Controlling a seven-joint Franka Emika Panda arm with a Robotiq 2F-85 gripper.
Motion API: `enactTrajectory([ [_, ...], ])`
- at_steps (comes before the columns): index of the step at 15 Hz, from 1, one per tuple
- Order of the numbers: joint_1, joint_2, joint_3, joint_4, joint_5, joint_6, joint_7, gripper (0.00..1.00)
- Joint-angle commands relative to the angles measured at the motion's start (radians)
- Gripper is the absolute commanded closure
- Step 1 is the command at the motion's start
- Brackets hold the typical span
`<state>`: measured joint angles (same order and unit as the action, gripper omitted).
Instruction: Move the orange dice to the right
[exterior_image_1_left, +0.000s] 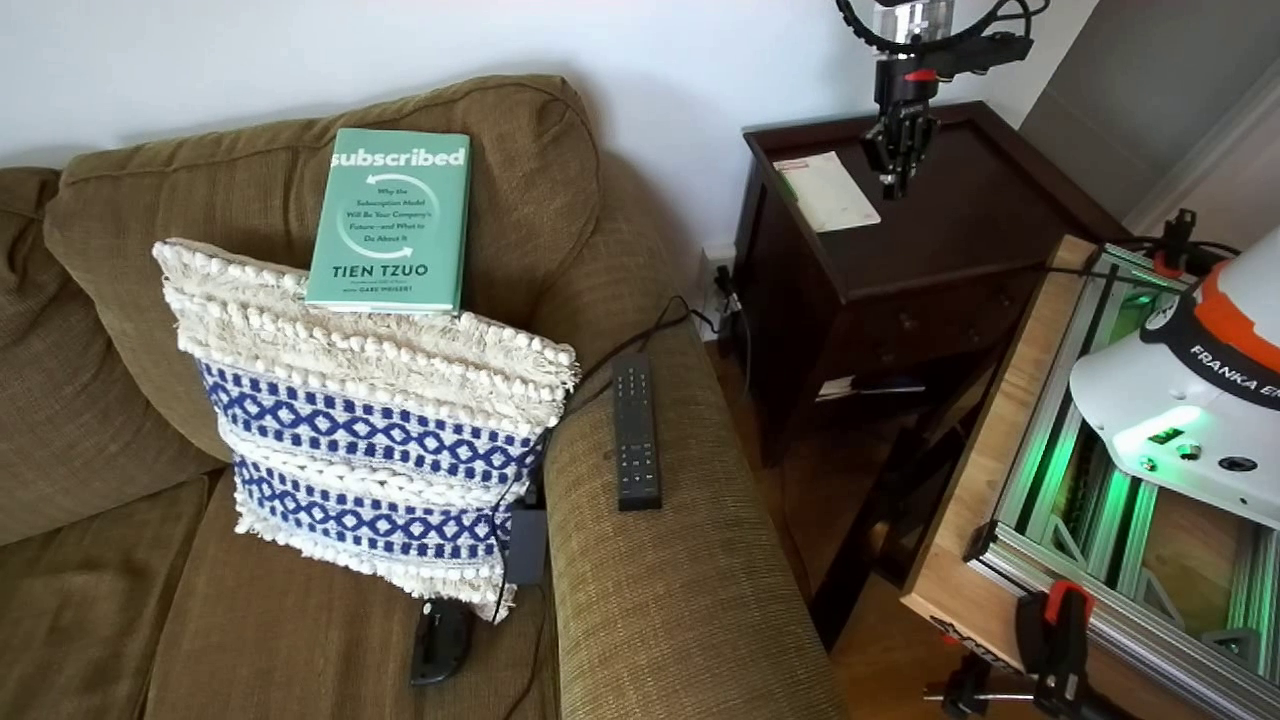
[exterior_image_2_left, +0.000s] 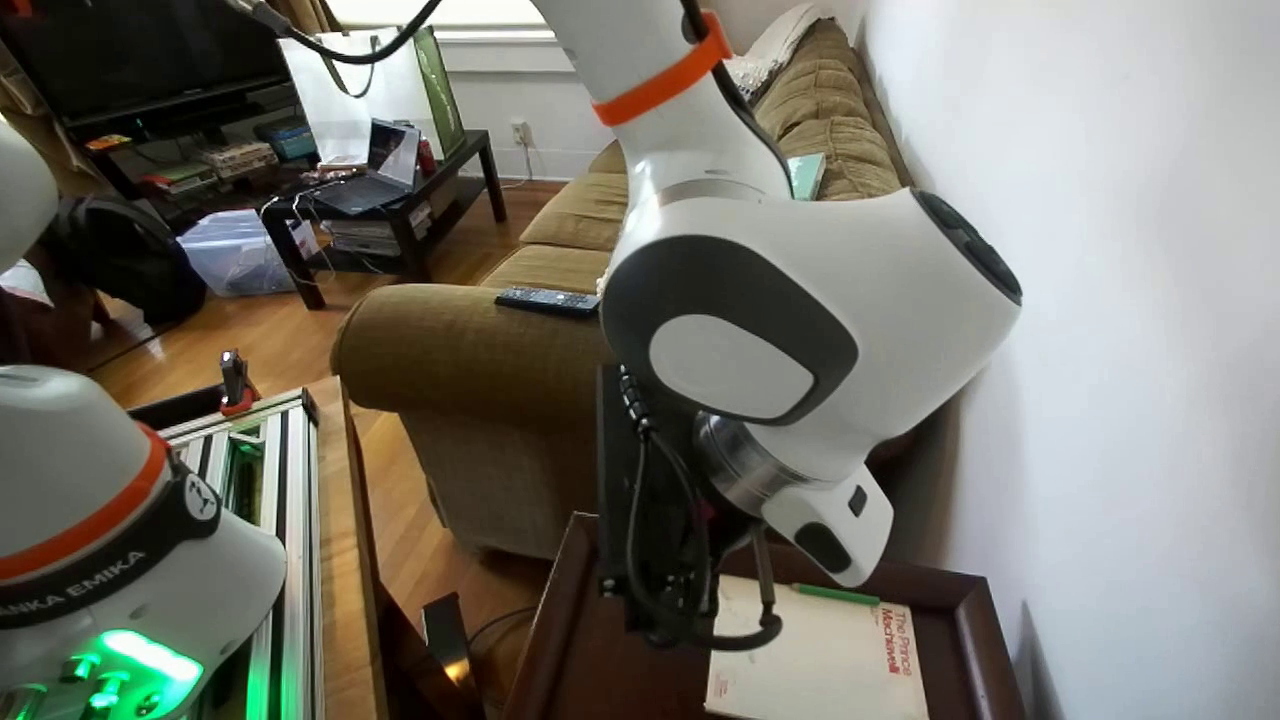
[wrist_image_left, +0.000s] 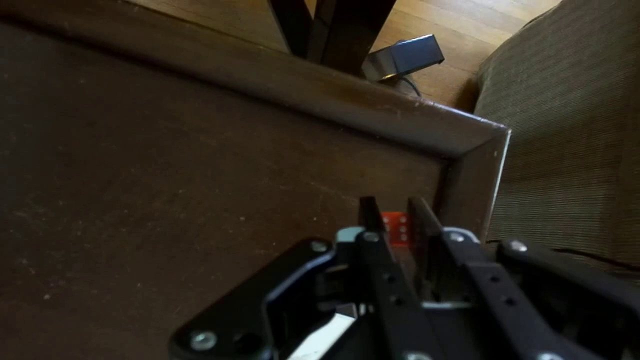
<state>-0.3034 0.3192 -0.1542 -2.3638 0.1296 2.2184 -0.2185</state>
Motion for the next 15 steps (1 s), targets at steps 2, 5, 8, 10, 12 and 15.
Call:
enactTrajectory([
  [2,0.002,-0.14,-0.008,-0.138,0.08,0.047,-0.009,0.96],
  [5,0.008,-0.195,-0.016,-0.187,0.122,0.106,-0.002,0.96],
  [8,0.018,-0.253,-0.021,-0.246,0.141,0.179,0.01,0.96],
  [10,0.023,-0.29,-0.025,-0.284,0.15,0.226,0.014,0.96],
  [12,0.026,-0.33,-0.03,-0.323,0.145,0.28,0.027,0.96],
  [15,0.029,-0.374,-0.04,-0.368,0.145,0.362,0.05,0.96],
])
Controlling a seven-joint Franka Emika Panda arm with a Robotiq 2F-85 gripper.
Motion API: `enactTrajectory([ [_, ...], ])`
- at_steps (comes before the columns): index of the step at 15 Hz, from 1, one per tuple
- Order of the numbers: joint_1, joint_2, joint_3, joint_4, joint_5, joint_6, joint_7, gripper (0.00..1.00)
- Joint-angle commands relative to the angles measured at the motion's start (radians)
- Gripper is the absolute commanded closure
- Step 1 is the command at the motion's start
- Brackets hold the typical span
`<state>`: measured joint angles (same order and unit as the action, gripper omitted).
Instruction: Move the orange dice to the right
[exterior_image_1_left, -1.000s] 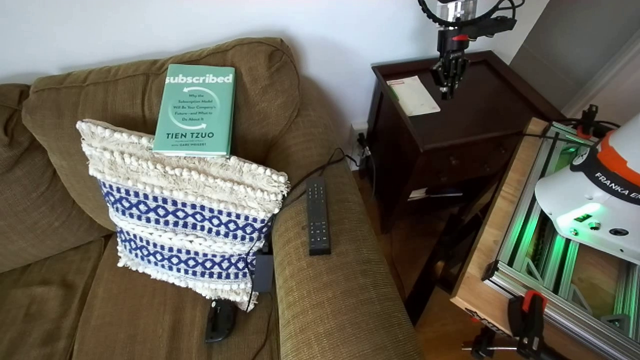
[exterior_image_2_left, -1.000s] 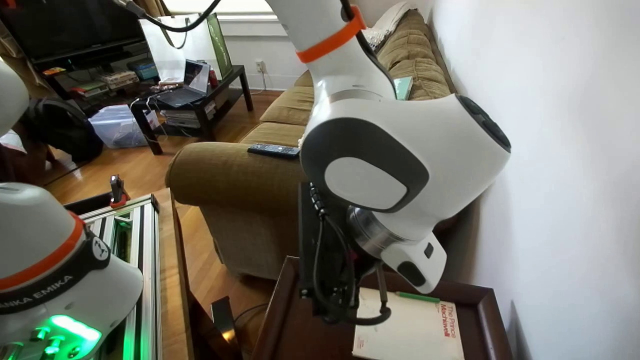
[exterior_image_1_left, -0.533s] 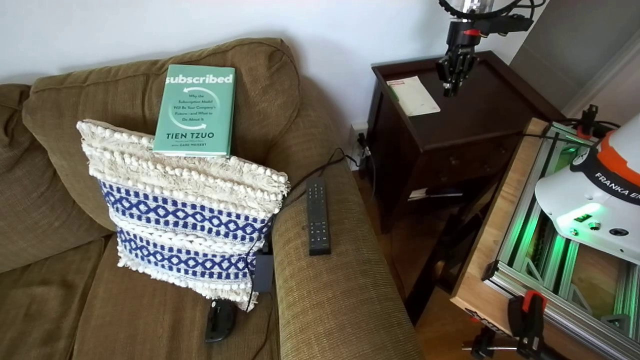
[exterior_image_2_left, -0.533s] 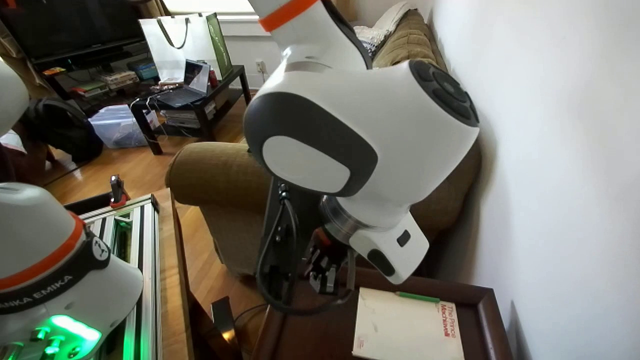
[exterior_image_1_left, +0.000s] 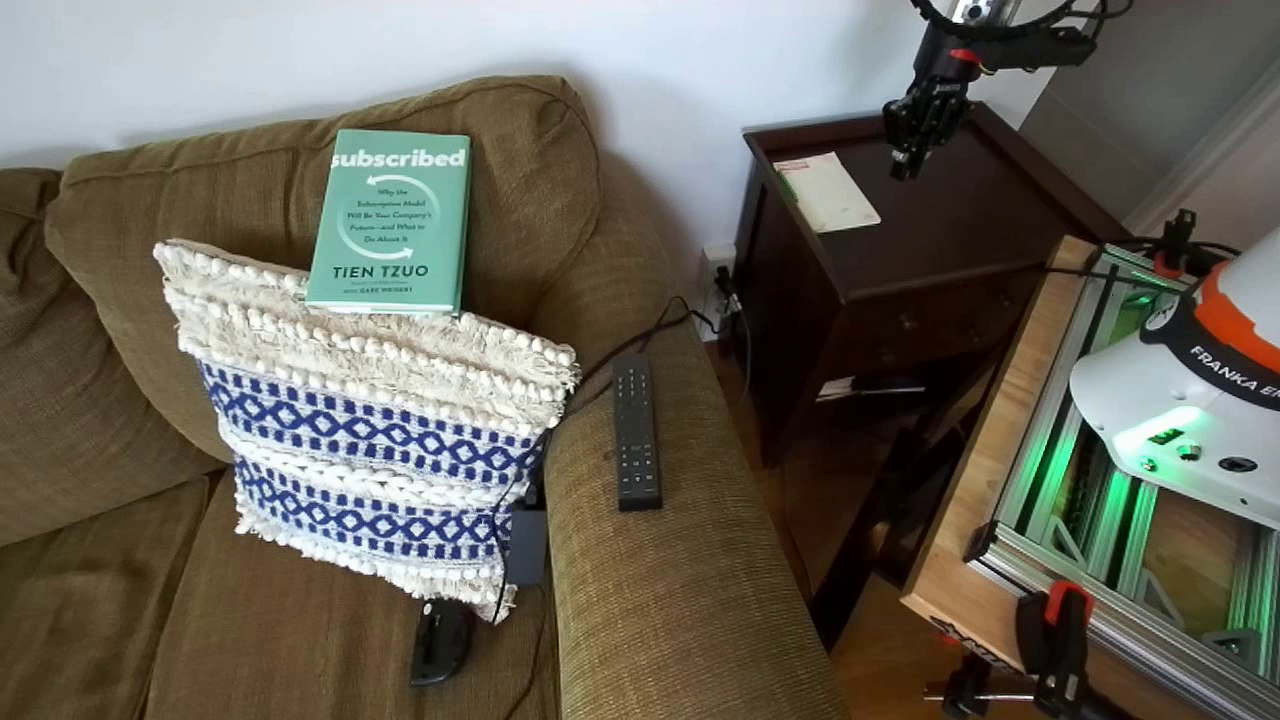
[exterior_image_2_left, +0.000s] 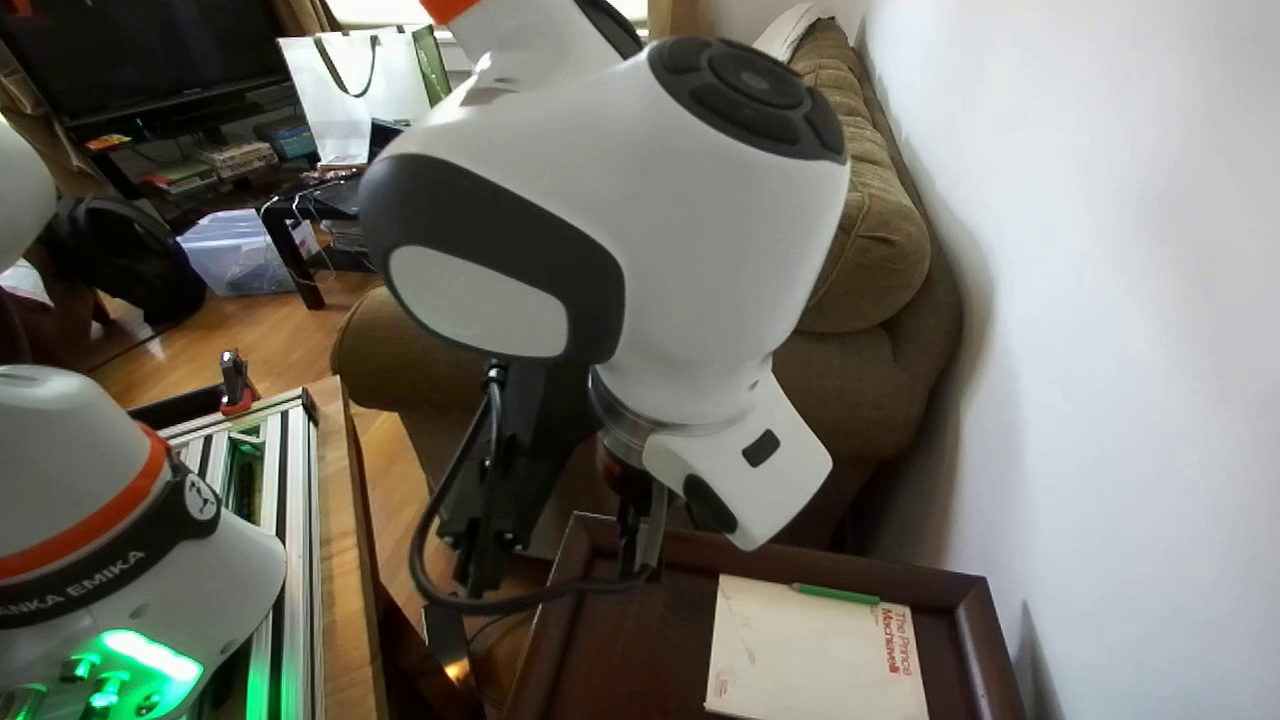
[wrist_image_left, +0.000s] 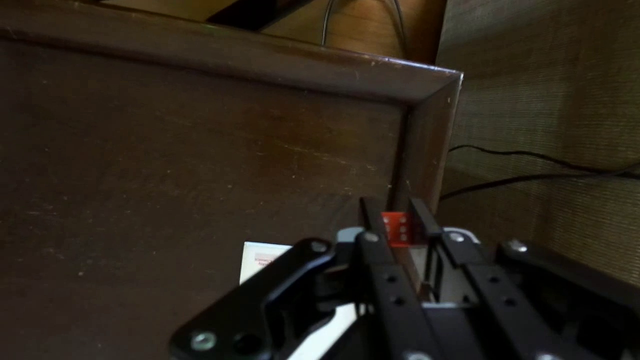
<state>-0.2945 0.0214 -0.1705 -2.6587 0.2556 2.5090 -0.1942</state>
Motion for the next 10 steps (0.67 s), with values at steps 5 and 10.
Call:
enactTrajectory([
  [5,0.025,-0.125,-0.038,-0.129,-0.005,0.161,0.073,0.96],
  [10,0.025,-0.09,-0.043,-0.089,-0.042,0.191,0.129,0.57],
])
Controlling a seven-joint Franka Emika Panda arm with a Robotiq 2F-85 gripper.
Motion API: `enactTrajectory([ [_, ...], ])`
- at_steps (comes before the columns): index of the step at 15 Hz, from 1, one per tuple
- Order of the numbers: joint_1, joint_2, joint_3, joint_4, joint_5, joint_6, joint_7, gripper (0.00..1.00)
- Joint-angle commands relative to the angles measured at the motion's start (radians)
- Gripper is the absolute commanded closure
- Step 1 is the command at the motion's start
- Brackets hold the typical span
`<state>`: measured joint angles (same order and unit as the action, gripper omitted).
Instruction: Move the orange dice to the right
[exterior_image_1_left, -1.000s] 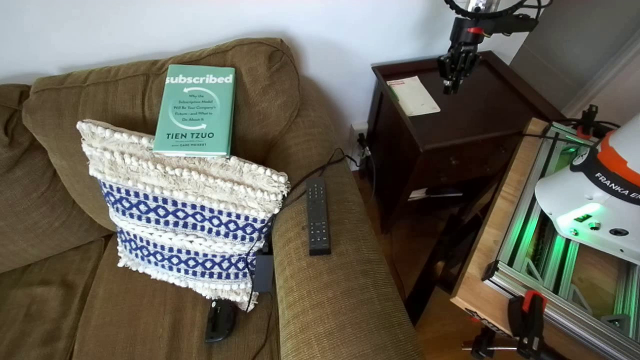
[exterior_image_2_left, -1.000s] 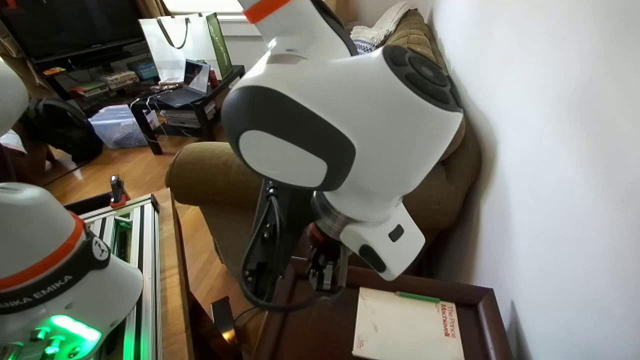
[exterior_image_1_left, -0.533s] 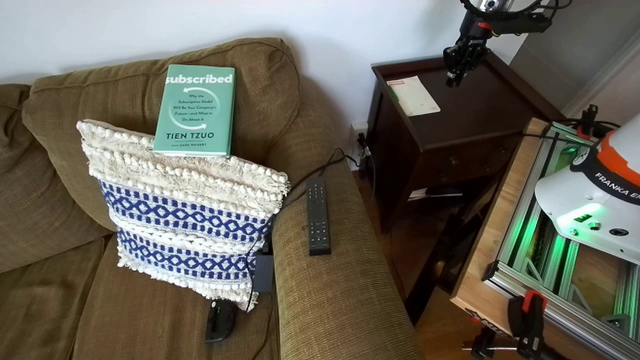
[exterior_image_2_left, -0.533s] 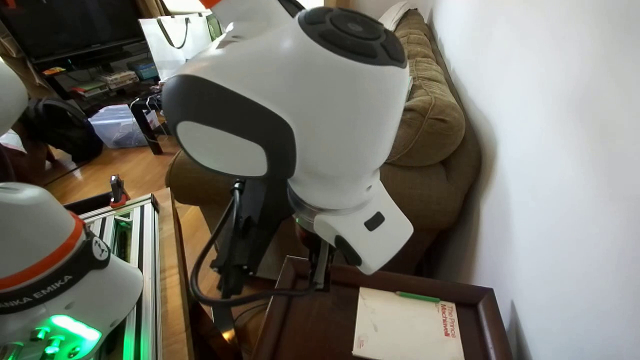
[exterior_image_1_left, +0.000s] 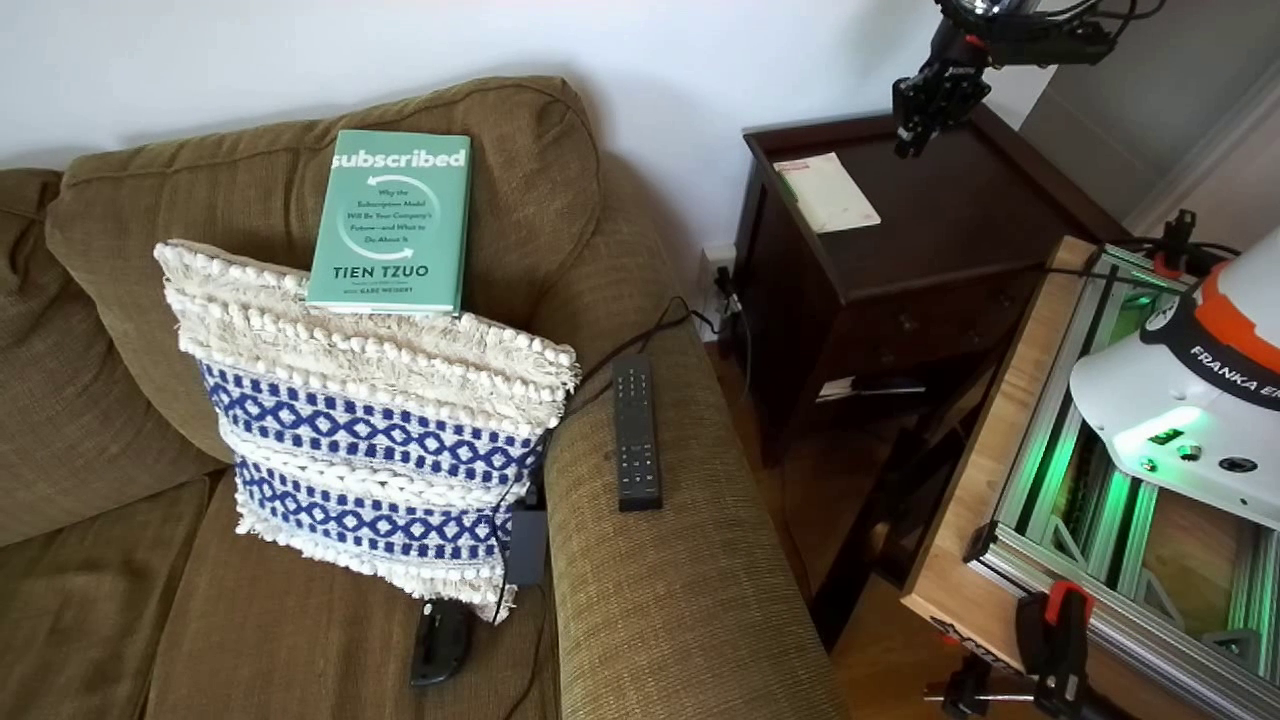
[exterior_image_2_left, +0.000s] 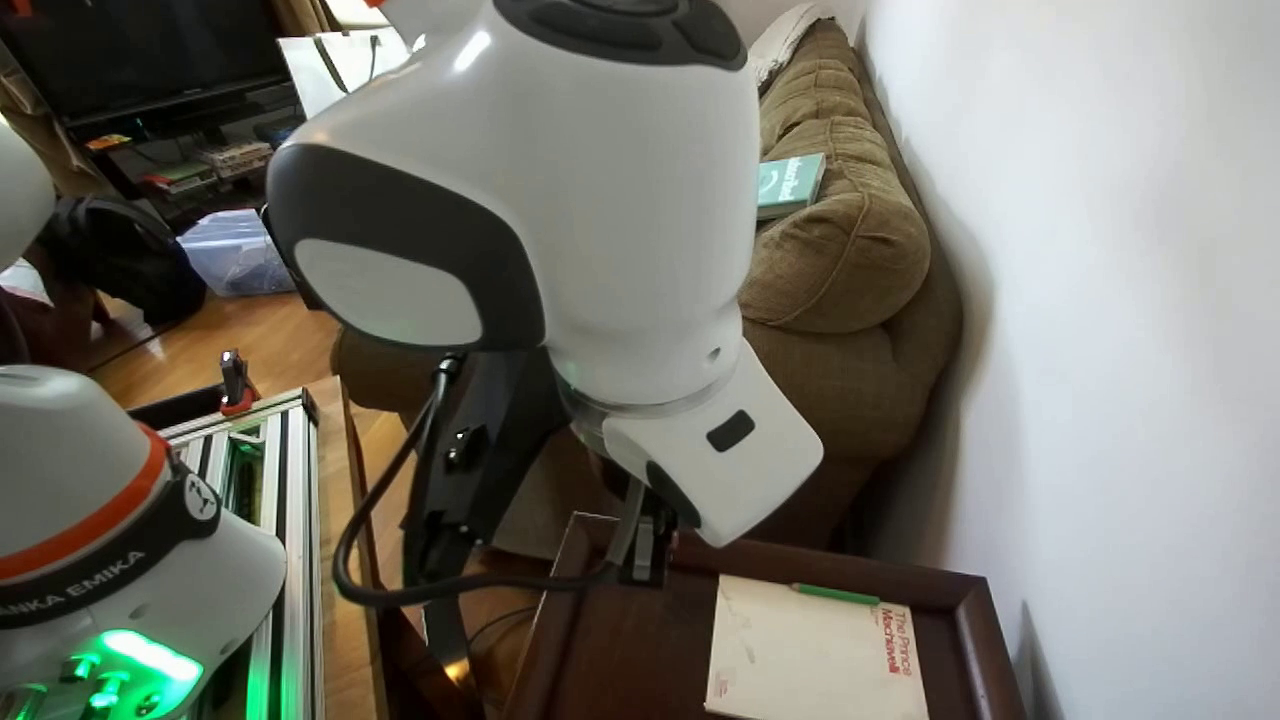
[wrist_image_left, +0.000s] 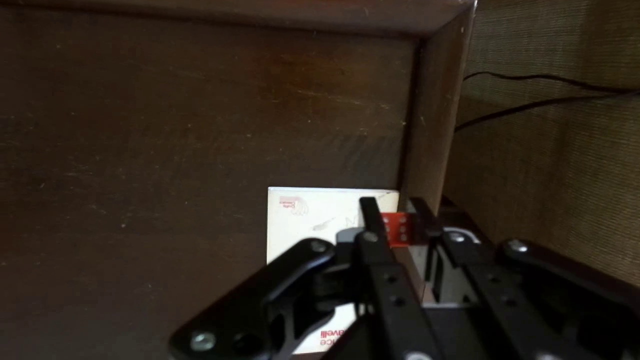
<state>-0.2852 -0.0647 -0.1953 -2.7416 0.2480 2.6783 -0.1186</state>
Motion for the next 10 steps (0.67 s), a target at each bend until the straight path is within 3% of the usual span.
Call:
enactTrajectory([
  [1,0.014,-0.008,-0.018,-0.012,-0.045,0.022,0.068,0.5],
  [7,0.012,-0.009,-0.022,-0.006,-0.094,0.01,0.127,0.05],
  [8,0.012,-0.01,-0.022,-0.007,-0.098,0.013,0.136,0.01],
  [10,0.011,-0.012,-0.022,-0.012,-0.098,0.042,0.161,0.0],
])
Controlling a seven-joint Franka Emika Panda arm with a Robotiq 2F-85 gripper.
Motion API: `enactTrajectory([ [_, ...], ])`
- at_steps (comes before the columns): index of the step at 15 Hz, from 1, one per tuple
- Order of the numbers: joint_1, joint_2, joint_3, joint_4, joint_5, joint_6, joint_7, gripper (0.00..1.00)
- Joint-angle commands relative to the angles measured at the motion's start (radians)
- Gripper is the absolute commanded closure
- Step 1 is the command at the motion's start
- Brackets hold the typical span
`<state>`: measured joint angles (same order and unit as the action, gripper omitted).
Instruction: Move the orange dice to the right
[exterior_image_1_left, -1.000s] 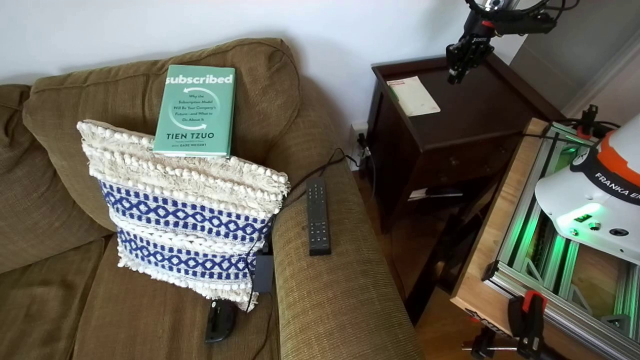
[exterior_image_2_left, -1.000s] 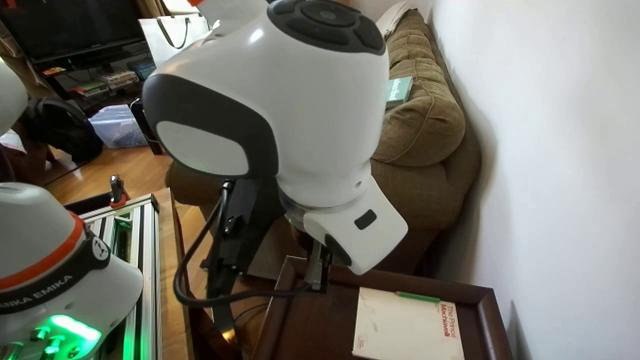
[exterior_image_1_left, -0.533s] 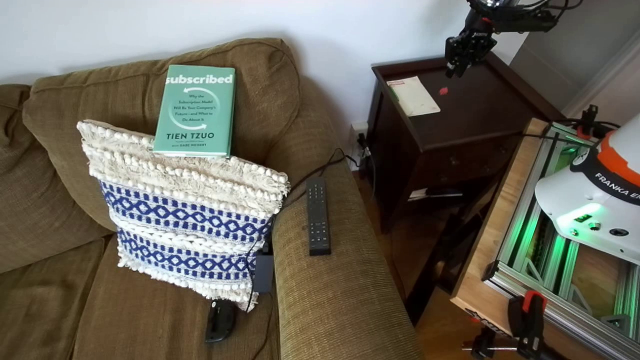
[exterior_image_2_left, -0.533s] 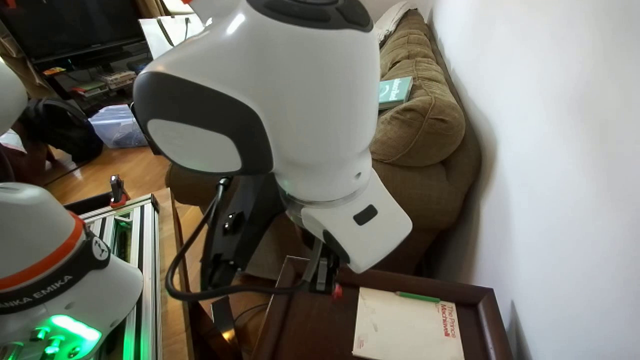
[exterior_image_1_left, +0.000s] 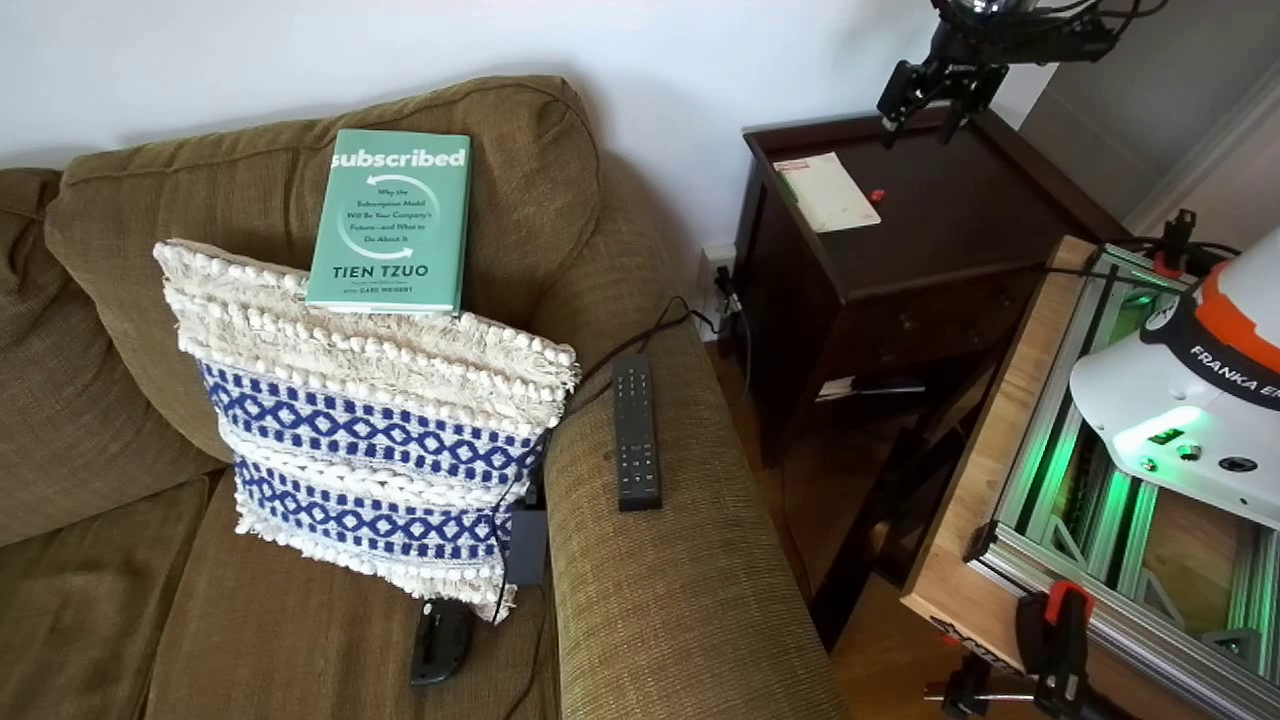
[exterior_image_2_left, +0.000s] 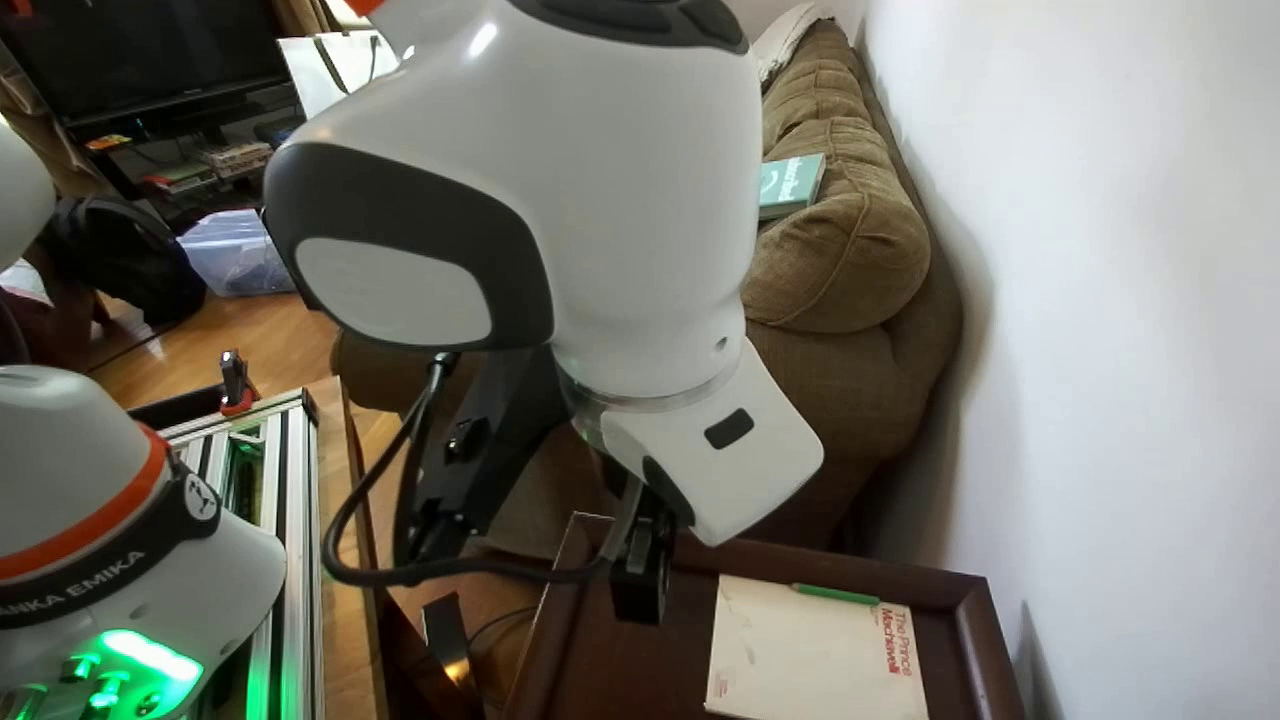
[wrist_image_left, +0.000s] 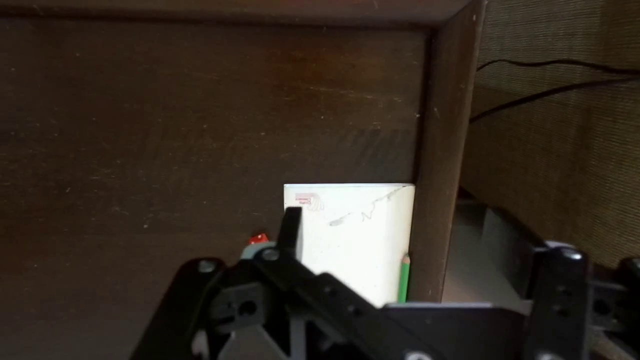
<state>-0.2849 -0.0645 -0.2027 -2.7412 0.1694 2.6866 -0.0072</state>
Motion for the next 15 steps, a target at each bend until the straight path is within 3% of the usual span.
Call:
enactTrajectory([
  [1,0.012,-0.015,-0.015,-0.013,-0.01,0.041,0.058,0.0],
  [8,-0.007,0.034,-0.013,-0.003,-0.072,0.263,0.228,0.0],
  [12,-0.07,0.085,-0.014,-0.001,-0.302,0.369,0.446,0.0],
  [14,-0.078,0.076,-0.033,-0.001,-0.407,0.31,0.514,0.0],
  [15,-0.064,0.071,-0.019,-0.001,-0.322,0.333,0.445,0.0],
])
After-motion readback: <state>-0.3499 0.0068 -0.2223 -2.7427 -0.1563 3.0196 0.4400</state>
